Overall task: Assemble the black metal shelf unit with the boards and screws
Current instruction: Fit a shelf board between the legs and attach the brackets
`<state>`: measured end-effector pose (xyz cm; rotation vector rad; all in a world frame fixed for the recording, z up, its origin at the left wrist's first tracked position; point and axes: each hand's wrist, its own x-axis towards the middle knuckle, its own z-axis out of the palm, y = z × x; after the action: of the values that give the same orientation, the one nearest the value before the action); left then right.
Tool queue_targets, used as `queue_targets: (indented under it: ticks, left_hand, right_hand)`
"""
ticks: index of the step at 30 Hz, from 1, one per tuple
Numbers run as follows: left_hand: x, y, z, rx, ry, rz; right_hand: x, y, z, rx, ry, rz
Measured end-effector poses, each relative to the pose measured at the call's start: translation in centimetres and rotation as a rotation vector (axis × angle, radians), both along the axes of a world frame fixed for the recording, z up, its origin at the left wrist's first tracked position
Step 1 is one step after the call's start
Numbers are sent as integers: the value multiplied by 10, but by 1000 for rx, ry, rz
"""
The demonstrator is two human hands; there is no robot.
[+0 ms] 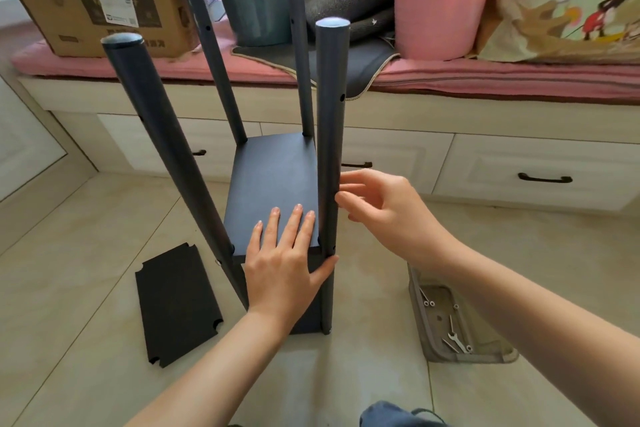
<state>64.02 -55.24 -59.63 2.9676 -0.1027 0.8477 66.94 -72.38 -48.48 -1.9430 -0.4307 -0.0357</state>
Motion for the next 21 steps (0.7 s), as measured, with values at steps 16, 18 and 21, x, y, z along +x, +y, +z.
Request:
queue_targets:
  ticks: [16,18,21]
  left_hand:
    - [-2,-1,1,10,-27,2]
    - [-2,-1,1,16,-33,2]
    - [-1,-1,1,17,-30,3]
  right_hand:
    - [-11,-87,-218,-672,711,-338]
    - [-14,-85,-227,-695,736,-341]
    - [-16,-80,-232,-720,709,-354]
